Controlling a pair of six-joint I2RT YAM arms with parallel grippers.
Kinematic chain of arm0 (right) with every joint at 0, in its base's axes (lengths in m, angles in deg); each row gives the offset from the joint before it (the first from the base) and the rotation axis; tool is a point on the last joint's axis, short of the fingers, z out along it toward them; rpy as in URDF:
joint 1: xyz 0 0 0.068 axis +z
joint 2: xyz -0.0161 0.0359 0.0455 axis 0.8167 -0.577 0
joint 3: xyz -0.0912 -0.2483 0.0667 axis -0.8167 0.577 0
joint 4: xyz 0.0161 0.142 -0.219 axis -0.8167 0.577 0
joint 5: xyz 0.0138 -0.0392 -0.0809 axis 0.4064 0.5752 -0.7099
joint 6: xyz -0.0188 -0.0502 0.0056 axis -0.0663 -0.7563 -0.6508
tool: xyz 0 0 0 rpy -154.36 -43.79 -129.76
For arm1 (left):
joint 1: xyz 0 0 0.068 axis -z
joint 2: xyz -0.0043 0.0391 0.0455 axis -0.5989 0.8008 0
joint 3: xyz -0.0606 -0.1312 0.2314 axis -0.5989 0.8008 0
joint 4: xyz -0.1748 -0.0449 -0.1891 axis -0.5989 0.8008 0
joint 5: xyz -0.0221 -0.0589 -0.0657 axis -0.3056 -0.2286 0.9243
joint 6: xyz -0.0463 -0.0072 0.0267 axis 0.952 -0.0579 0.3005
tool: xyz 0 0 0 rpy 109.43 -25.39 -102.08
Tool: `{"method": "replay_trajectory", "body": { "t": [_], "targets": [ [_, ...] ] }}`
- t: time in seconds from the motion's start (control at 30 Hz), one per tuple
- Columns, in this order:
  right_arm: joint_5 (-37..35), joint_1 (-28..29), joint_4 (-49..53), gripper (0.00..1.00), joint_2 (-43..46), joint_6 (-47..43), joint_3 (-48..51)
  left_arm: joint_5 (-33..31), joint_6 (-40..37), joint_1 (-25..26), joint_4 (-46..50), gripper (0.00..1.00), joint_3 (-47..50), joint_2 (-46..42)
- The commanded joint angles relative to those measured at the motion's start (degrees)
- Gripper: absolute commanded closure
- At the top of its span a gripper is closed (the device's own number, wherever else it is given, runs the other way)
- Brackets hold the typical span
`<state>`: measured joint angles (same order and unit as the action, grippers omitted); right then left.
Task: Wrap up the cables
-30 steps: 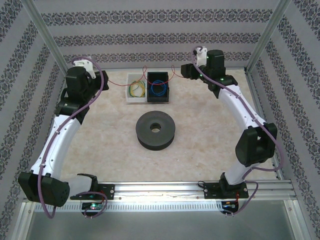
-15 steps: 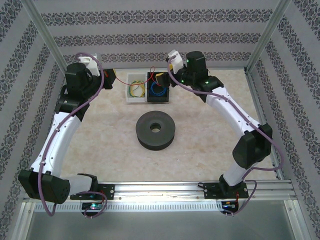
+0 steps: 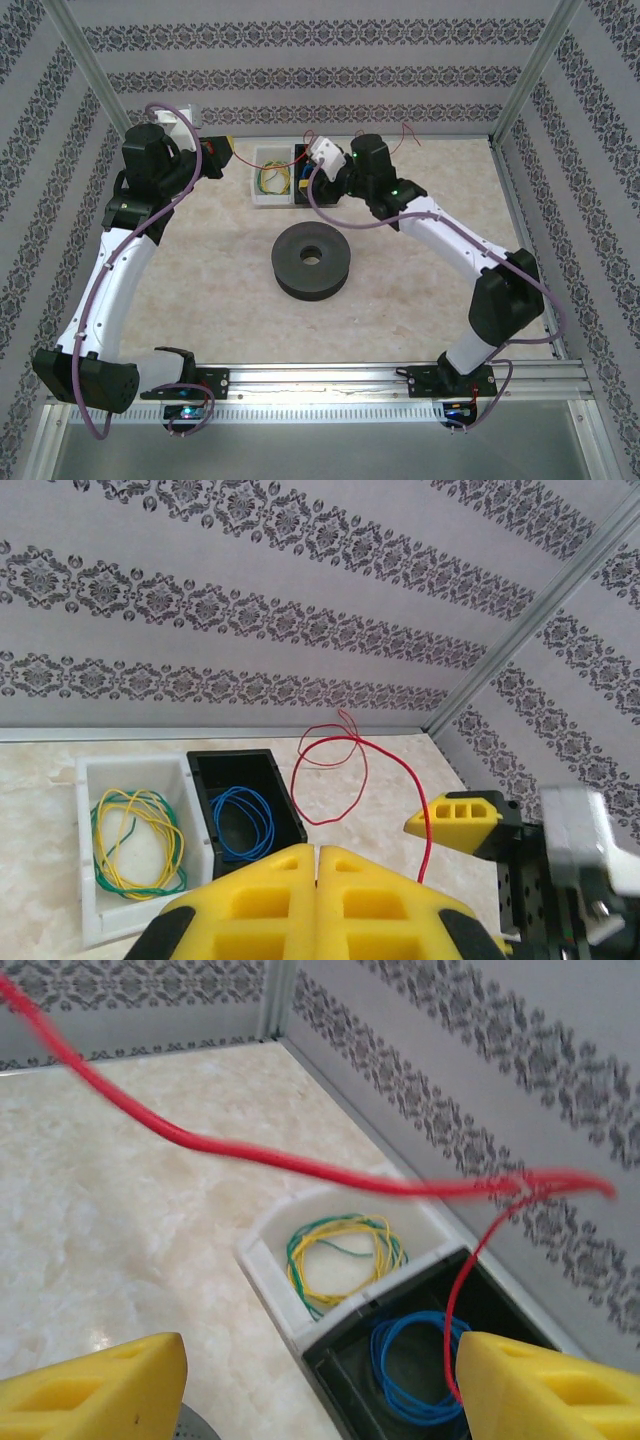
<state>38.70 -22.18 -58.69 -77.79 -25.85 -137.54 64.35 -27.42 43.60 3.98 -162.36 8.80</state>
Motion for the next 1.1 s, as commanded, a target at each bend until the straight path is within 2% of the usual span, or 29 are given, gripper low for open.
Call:
{"method": "replay_trajectory", "body": {
  "t": [0.0, 0.3, 0.7, 0.8, 0.83, 0.97, 1.07],
  "targets": [
    [-4.7, 2.0, -7.1, 0.29, 4.0, -5.8, 1.7, 1.8, 1.4, 0.7, 0.6, 1.0, -1.9, -0.2],
    [-9.3, 6.6, -14.0, 0.32, 6.9, -14.3, 6.9, 4.0, 2.5, 0.7, 0.4, 1.0, -2.0, 1.1],
    [-11.9, 9.0, -15.4, 0.36, -0.1, -21.1, 2.0, 8.1, 3.7, 0.8, 0.0, 1.0, -2.4, 0.8],
    [-13.4, 9.1, -16.5, 0.41, -1.0, -21.6, 1.7, 8.9, 4.0, 0.8, -0.1, 1.0, -2.6, 0.8],
    [-14.0, 9.1, -16.7, 0.44, -1.4, -21.9, 1.5, 9.3, 4.1, 0.8, -0.2, 1.0, -2.7, 0.8],
    [-16.2, 8.9, -17.2, 0.76, -1.8, -22.3, 0.6, 9.5, 3.8, 0.8, 0.3, 1.0, -2.8, 0.9],
    [-15.2, 8.5, -17.0, 0.96, -0.9, -21.8, 0.7, 7.0, 1.7, 0.7, 2.7, 1.0, -2.6, 1.0]
  ]
}}
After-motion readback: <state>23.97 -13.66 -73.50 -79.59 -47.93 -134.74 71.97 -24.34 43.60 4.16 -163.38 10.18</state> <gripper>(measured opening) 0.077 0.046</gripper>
